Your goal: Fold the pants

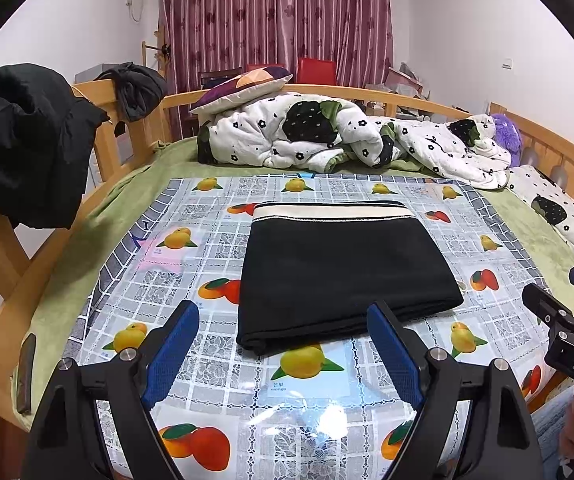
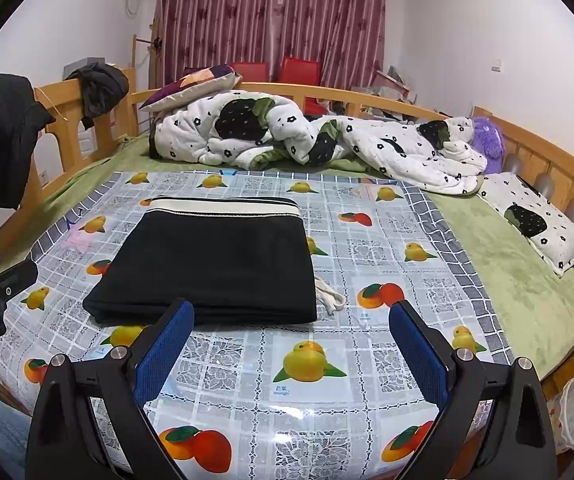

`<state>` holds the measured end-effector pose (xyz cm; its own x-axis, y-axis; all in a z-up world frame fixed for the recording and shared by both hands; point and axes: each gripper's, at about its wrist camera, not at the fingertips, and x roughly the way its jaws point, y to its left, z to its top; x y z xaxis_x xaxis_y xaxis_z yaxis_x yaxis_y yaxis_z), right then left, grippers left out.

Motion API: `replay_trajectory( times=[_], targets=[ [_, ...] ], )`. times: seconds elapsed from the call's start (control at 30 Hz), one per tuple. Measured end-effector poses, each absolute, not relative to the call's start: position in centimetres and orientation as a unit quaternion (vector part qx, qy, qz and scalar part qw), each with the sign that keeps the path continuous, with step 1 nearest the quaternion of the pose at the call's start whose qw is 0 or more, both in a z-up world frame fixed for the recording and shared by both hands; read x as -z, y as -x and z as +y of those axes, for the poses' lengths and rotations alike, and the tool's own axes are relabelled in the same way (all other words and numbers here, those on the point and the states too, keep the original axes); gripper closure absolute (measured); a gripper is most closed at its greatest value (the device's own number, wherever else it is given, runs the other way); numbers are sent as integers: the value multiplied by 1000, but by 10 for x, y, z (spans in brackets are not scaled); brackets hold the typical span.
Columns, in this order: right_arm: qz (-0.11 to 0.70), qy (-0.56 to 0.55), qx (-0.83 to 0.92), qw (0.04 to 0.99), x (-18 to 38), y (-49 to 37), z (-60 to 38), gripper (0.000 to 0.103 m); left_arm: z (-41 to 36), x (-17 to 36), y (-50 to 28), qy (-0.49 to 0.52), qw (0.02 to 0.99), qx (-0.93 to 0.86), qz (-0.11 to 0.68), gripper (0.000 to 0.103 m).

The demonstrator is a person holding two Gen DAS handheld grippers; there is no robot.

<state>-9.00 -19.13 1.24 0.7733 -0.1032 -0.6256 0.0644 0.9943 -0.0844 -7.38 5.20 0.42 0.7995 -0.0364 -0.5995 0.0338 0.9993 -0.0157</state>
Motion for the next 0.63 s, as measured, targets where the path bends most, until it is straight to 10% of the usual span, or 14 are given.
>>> replay_trajectory(
  times=[0.63],
  targets=[
    [333,35,46,941,-12,90,-192,6,52,-5,74,-1,949,21,314,17]
  ],
)
